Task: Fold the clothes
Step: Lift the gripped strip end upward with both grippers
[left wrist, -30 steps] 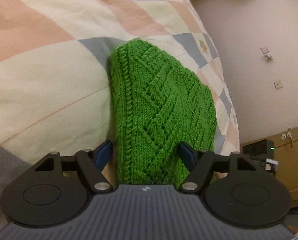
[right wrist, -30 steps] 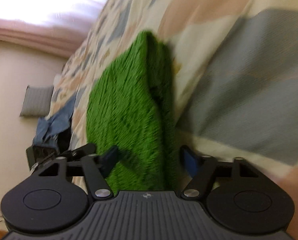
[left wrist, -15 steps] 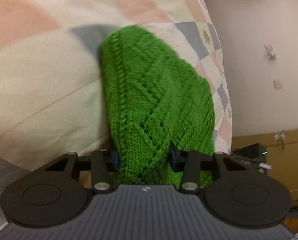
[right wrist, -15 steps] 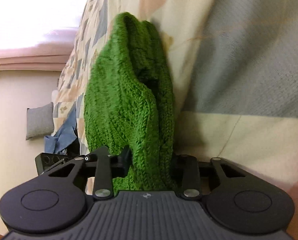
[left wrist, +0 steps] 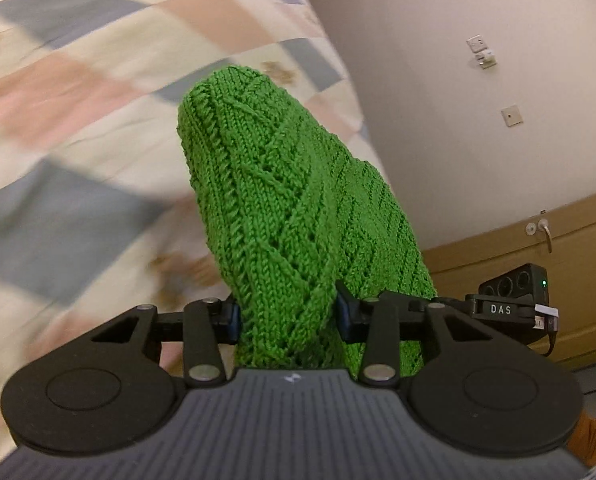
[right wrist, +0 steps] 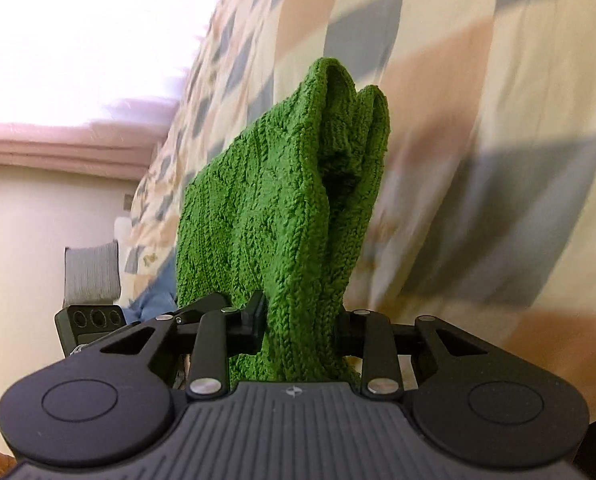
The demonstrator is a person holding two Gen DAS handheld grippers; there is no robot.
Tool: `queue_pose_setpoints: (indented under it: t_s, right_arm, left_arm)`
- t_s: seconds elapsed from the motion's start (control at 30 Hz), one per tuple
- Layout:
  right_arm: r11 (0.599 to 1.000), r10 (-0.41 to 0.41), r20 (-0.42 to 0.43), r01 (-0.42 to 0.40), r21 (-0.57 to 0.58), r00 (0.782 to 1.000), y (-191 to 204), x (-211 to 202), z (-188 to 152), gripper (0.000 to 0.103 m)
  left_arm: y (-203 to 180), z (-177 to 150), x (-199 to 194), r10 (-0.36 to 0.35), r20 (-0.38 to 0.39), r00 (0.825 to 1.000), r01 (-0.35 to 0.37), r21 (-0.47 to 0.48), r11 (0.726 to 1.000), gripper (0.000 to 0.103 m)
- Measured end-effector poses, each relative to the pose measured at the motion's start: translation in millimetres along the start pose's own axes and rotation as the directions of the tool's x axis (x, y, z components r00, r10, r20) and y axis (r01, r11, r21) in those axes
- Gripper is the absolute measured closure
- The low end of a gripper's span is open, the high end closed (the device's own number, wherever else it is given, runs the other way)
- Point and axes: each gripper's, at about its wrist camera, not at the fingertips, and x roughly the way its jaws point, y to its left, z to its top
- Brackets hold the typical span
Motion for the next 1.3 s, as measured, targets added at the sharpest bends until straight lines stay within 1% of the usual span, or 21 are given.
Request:
queue_pose_setpoints:
  t_s: [0.07, 0.17, 0.23, 0.33, 0.47, 0.53, 0.63, 0.7, 0.83, 1.0, 1.07, 1.17, 1.23, 1.27, 1.3]
  right_arm:
    - [1.0, -0.01, 0.019, 0.01, -0.013, 1.0, -5.6, -24.5, 22.2, 0.073]
    - [0.999, -0.02, 0.026, 0.021, -0.043, 0.999, -21.5, -60.5, 68.2, 0.073]
    - [0.997, -0.033, 0.016, 0.034, -0.074, 0.999, -34.5, -83.2, 107.1, 0.073]
    - [0.987, -0.075, -0.003, 0.073, -0.142, 0.997, -51.4, -115.7, 166.5, 0.073]
    - [0.97, -0.118, -0.016, 0.111, -0.216, 0.993, -80.2, -156.4, 239.0, 0.073]
    - [0.96, -0.138, -0.019, 0.129, -0.248, 0.99, -95.7, -172.9, 271.1, 0.073]
    - [0.95, -0.164, -0.023, 0.152, -0.273, 0.986, -120.4, -188.4, 306.0, 0.073]
    - [0.949, -0.172, -0.03, 0.157, -0.273, 0.985, -142.4, -197.0, 322.4, 0.073]
    - [0.946, -0.193, -0.056, 0.171, -0.275, 0.98, -181.1, -198.9, 339.0, 0.073]
    - [0.945, -0.2, -0.081, 0.17, -0.28, 0.976, -211.8, -187.8, 352.7, 0.073]
    - [0.944, -0.202, -0.083, 0.171, -0.283, 0.976, -216.5, -181.1, 358.7, 0.073]
    - [0.948, -0.191, -0.084, 0.161, -0.274, 0.978, -229.6, -180.3, 367.8, 0.073]
    - [0.953, -0.2, -0.073, 0.177, -0.247, 0.977, -240.4, -175.8, 371.1, 0.072]
    - [0.954, -0.212, -0.059, 0.194, -0.231, 0.975, -246.3, -172.4, 370.0, 0.068]
    - [0.955, -0.231, -0.041, 0.218, -0.201, 0.972, -252.3, -169.2, 367.4, 0.061]
  left_arm:
    - [-25.0, 13.0, 28.7, -0.014, 0.016, 1.0, 0.014, 0.002, 1.0, 0.066]
    - [-63.0, 30.2, 84.4, -0.032, 0.054, 0.998, 0.033, -0.016, 0.999, 0.066]
    - [-85.0, 42.2, 126.3, -0.047, 0.084, 0.995, 0.051, -0.049, 0.997, 0.066]
    - [-117.4, 61.2, 189.4, -0.073, 0.126, 0.989, 0.083, -0.076, 0.994, 0.066]
    - [-155.2, 87.2, 263.9, -0.082, 0.164, 0.983, 0.093, -0.061, 0.994, 0.066]
    - [-164.7, 96.5, 295.3, -0.087, 0.165, 0.983, 0.097, -0.055, 0.994, 0.066]
    - [-175.2, 106.4, 338.0, -0.088, 0.162, 0.983, 0.097, -0.051, 0.994, 0.066]
    - [-177.3, 107.6, 360.6, -0.079, 0.157, 0.984, 0.089, -0.056, 0.994, 0.066]
    - [-175.6, 107.3, 384.1, -0.051, 0.155, 0.987, 0.062, -0.072, 0.995, 0.066]
    - [-173.4, 107.0, 413.1, -0.015, 0.151, 0.988, 0.03, -0.093, 0.995, 0.066]
    - [-172.5, 106.8, 424.7, -0.001, 0.149, 0.989, 0.016, -0.101, 0.995, 0.065]
    - [-178.2, 113.5, 416.1, 0.038, 0.132, 0.99, -0.034, -0.037, 0.999, 0.064]
    - [-182.1, 117.9, 410.2, 0.066, 0.122, 0.99, -0.067, 0.006, 0.998, 0.063]
    - [-184.0, 120.2, 407.2, 0.079, 0.118, 0.99, -0.083, 0.028, 0.996, 0.063]
    - [-186.0, 122.4, 404.2, 0.093, 0.113, 0.989, -0.099, 0.051, 0.994, 0.062]
